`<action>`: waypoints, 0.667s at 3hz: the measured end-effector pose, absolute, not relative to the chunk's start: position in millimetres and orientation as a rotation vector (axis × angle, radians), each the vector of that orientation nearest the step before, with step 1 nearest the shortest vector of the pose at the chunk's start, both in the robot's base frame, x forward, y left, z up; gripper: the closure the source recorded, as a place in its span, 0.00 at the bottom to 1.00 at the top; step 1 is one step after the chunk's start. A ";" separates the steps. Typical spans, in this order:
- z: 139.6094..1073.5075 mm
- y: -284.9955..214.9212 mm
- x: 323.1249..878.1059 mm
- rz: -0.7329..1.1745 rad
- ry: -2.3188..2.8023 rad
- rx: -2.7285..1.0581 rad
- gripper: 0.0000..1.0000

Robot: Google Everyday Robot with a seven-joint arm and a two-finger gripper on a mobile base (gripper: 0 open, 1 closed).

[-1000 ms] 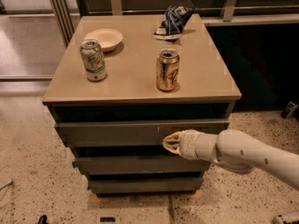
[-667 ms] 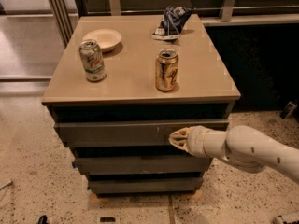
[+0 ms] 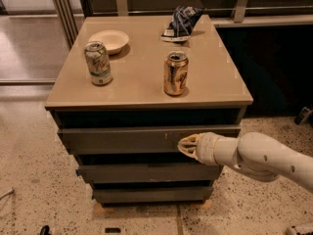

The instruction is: Close top drawer

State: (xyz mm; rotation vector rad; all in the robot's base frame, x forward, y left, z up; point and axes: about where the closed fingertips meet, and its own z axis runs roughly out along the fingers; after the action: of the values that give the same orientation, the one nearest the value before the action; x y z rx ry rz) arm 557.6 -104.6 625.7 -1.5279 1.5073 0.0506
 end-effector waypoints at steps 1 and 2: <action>625.7 -104.6 557.6 0.051 1.507 -1.528 0.50; 633.3 -105.9 550.7 0.136 1.536 -1.517 0.27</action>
Offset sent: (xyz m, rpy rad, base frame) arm -0.0217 -0.0081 0.0261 0.1231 0.1912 0.0344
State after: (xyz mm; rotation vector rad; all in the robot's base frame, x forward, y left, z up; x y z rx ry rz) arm 550.7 -105.9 633.3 -1.5166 1.5359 0.1360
